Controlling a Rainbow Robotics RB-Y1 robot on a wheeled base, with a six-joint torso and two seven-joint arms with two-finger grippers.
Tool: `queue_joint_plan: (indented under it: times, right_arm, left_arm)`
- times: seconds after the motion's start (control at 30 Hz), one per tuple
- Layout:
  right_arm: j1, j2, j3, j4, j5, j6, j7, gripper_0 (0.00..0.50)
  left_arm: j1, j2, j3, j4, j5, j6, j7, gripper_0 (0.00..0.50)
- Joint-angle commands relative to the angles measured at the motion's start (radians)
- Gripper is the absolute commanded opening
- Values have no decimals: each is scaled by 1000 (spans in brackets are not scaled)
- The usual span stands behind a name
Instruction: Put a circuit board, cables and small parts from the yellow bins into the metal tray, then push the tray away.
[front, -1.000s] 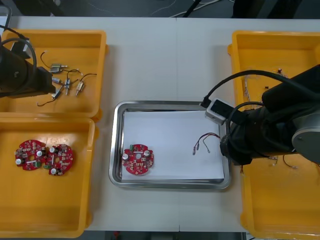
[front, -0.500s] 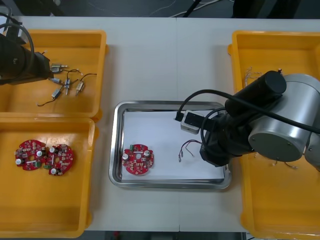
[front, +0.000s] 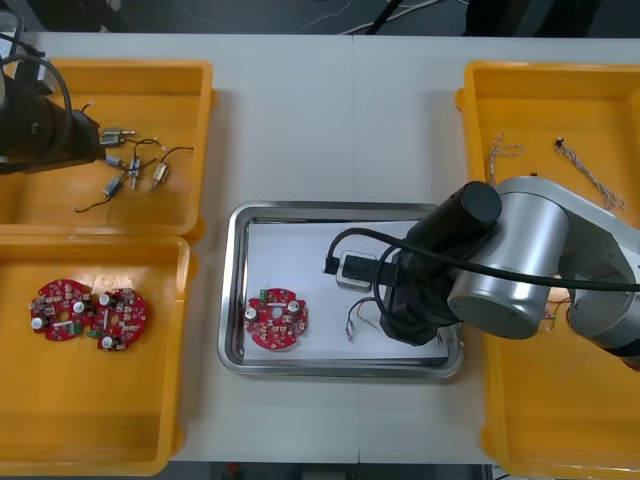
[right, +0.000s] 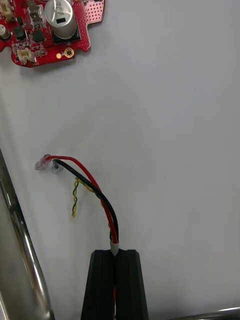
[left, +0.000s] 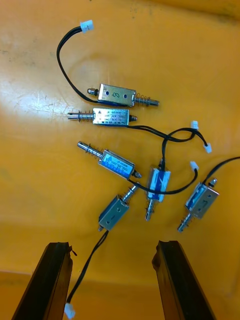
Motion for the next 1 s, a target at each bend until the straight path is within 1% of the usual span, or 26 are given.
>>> queue_joint_plan:
  times: [0.03, 0.17, 0.27, 0.4, 0.5, 0.53, 0.6, 0.63, 0.67, 0.7, 0.73, 0.77, 0.8, 0.83, 0.87, 1.0]
  right_arm:
    - [-37, 4, 45, 28, 21, -24, 44, 0]
    - [-38, 33, 64, 59, 34, -29, 53, 0]
    - [-48, 55, 87, 71, 58, -32, 55, 0]
    - [-48, 76, 93, 89, 64, -41, 55, 0]
    - [-51, 90, 93, 99, 64, -44, 56, 0]
    - [-51, 93, 93, 99, 66, -43, 56, 14]
    - [-51, 96, 93, 99, 67, -43, 56, 98]
    - [-51, 96, 93, 99, 67, -44, 55, 116]
    - [-51, 96, 93, 99, 67, -43, 56, 167]
    - [-51, 96, 93, 99, 70, -44, 56, 234]
    - [-51, 96, 93, 99, 72, -43, 56, 278]
    - [-54, 96, 93, 99, 73, -43, 60, 371]
    - [-57, 96, 93, 99, 73, -43, 60, 451]
    - [-58, 94, 93, 99, 73, -43, 60, 486]
    - [-60, 94, 93, 99, 76, -43, 61, 500]
    - [-69, 90, 93, 99, 73, -43, 64, 500]
  left_arm:
    - [-47, 48, -28, 32, -4, -36, -207, 500]
    - [-54, 48, -43, 49, -1, -37, -291, 500]
    - [-54, 48, -57, 51, 11, -37, -339, 500]
    - [-54, 42, -63, 63, 23, -40, -385, 500]
    - [-54, 36, -66, 97, 33, -79, -441, 500]
    - [-54, 34, -63, 120, 37, -102, -469, 500]
    - [-54, 31, -63, 156, 45, -138, -513, 500]
    - [-55, 30, -63, 164, 46, -145, -521, 500]
    - [-57, 30, -63, 172, 48, -152, -535, 500]
    - [-57, 27, -63, 175, 51, -152, -538, 500]
    - [-57, 25, -63, 176, 51, -152, -541, 500]
    - [-58, 24, -68, 178, 51, -154, -546, 500]
    - [-61, 24, -77, 181, 53, -154, -549, 500]
    - [-63, 24, -83, 182, 53, -154, -549, 500]
    - [-66, 24, -91, 184, 53, -154, -550, 500]
    - [-72, 24, -117, 187, 62, -152, -562, 500]
